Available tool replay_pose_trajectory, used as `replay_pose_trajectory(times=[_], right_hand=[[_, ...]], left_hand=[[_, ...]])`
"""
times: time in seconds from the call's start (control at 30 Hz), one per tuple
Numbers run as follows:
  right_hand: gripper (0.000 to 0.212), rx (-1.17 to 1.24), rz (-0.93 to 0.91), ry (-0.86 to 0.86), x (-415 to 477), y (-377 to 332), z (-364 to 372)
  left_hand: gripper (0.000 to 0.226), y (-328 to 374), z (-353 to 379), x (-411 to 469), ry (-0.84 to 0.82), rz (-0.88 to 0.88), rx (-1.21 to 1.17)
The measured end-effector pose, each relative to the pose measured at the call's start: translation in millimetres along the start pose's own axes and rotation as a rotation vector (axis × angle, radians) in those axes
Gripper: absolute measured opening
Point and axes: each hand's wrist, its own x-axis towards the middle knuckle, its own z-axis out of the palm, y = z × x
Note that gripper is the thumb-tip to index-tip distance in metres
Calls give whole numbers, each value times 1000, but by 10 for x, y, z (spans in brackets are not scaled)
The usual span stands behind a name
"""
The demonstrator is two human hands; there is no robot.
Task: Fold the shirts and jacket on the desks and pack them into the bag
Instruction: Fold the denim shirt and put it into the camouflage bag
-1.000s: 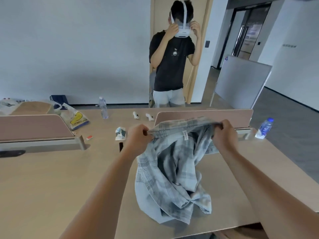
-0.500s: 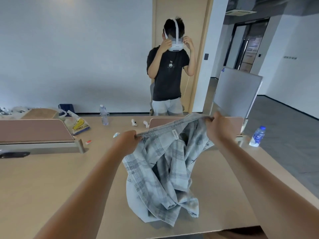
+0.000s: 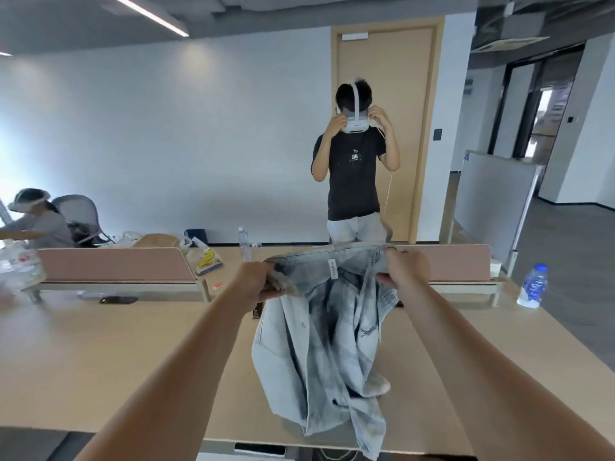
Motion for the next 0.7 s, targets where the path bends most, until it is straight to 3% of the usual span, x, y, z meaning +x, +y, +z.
replay_pose_trajectory(times=[0.13,0.23,0.47,0.7], right_hand=[[6,314,62,-119,34,-206,-53],[18,424,24,-119,-39,-519,-79],[25,498,-210,8,-205,-1250,-32],[34,480,-409,39,-311,-1444,172]], left_hand=[[30,313,157,-205,-13,99,-182],[24,673,232,-289,-25,226,-194],[12,1492,322,-566,-25,491,-225],[8,1650,197,-615,-20,570,-210]])
